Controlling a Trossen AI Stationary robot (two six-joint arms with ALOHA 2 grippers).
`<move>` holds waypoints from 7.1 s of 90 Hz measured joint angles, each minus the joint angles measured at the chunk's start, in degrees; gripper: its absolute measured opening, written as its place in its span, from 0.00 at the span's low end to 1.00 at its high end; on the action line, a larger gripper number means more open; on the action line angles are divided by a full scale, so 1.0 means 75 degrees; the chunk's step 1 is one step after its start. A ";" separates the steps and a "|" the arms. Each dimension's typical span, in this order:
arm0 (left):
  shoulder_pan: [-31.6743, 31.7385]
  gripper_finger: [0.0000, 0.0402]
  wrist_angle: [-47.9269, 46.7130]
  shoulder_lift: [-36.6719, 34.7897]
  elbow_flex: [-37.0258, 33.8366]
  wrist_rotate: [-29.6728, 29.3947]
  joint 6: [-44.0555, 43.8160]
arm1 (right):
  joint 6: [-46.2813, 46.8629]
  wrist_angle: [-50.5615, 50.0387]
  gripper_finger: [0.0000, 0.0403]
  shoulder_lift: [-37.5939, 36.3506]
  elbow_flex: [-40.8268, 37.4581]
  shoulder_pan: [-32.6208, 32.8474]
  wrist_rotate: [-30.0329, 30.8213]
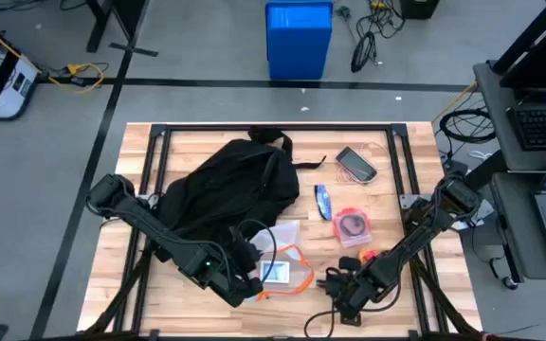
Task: Unpack backpack
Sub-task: Put the black pen into the orange zip bag, then put the blue chocolate bar into the orange zip bag
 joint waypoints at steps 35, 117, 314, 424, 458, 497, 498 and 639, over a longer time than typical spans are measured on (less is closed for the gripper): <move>0.0000 0.00 0.0001 0.0000 0.0002 0.0000 -0.0002 | 0.0161 -0.0507 0.24 0.0072 -0.0036 -0.0003 0.0215; 0.0000 0.00 0.0004 0.0000 0.0000 0.0003 -0.0018 | 0.0262 -0.0485 0.08 0.0558 -0.0027 -0.0044 0.0196; -0.0006 0.00 0.0181 0.0000 0.0000 -0.0003 -0.0004 | -0.1431 0.2491 0.45 -0.0637 -0.0041 -0.2476 -0.1532; -0.0012 0.00 0.0212 0.0000 0.0003 0.0006 -0.0012 | 0.0120 -0.1548 0.41 0.0260 -0.0044 -0.0090 0.0190; -0.0012 0.00 0.0195 0.0000 0.0003 0.0006 0.0034 | -0.0056 -0.1351 0.22 0.0511 -0.0017 -0.0325 -0.0136; -0.0012 0.00 0.0194 0.0000 0.0003 0.0006 0.0058 | 0.0256 -0.1143 0.03 0.0417 -0.0054 -0.0344 -0.0230; -0.0012 0.00 0.0194 0.0000 0.0003 0.0006 0.0058 | 0.0289 -0.1137 0.03 0.0400 -0.0057 -0.0344 -0.0232; 0.0054 0.00 0.0195 0.0000 0.0003 -0.0016 0.0025 | -0.0870 -0.3704 0.40 -0.0365 0.3250 -0.3129 0.3285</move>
